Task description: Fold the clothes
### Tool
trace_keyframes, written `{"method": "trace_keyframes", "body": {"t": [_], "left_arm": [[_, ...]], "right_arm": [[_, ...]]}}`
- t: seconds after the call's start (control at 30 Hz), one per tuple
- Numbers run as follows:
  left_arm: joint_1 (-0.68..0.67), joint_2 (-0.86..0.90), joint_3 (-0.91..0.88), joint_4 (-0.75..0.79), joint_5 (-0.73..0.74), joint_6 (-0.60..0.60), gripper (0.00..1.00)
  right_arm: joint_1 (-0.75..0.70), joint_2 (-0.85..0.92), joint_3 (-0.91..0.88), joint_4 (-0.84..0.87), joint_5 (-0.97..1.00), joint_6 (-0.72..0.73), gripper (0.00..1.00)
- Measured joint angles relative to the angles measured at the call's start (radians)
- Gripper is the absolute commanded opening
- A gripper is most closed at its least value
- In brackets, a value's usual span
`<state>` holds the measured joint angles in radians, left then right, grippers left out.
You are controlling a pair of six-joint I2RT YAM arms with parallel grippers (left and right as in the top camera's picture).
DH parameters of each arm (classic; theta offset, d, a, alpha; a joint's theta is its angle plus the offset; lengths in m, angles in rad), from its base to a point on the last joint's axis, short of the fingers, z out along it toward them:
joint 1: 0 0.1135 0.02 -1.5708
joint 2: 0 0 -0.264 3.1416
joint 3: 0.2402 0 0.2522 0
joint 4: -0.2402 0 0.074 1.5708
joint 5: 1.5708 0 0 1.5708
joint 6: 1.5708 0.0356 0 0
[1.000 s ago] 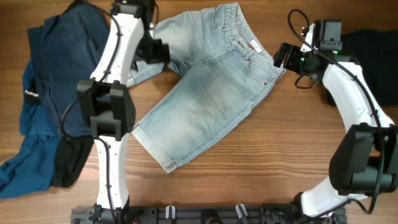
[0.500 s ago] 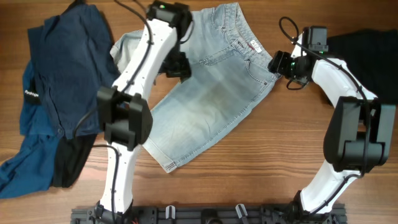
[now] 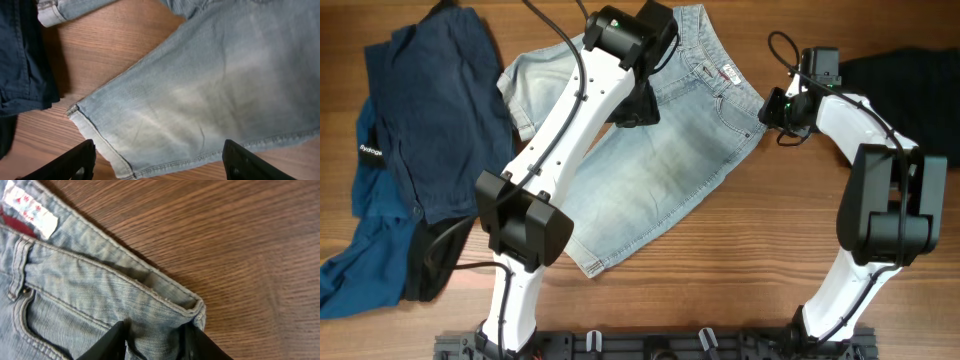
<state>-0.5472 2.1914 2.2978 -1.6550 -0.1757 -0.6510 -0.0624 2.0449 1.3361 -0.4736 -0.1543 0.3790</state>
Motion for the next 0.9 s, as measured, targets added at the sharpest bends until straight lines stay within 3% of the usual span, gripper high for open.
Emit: {"method": "trace_keyframes", "body": {"t": [0.07,0.23,0.4,0.53,0.7,0.9], "left_arm": [[0.000,0.000,0.000,0.032,-0.011,-0.026,0.80],[0.000,0.000,0.000,0.091,-0.038,-0.084,0.79],[0.000,0.000,0.000,0.105,-0.061,-0.097,0.78],[-0.001,0.000,-0.003,0.063,-0.064,-0.122,0.76],[-0.017,0.000,-0.087,0.028,-0.063,-0.165,0.72],[-0.130,-0.003,-0.109,-0.025,-0.059,0.045,0.75]], "right_arm": [[0.001,0.000,0.000,-0.011,0.022,0.043,0.04],[0.000,0.000,0.018,-0.104,0.055,0.173,0.04],[-0.023,-0.021,0.032,-0.352,0.137,0.512,0.04],[-0.072,-0.038,0.026,-0.383,0.170,0.634,0.04],[-0.111,-0.048,0.023,-0.344,0.206,0.668,0.04],[-0.111,-0.048,0.014,-0.257,0.211,0.515,0.06]]}}
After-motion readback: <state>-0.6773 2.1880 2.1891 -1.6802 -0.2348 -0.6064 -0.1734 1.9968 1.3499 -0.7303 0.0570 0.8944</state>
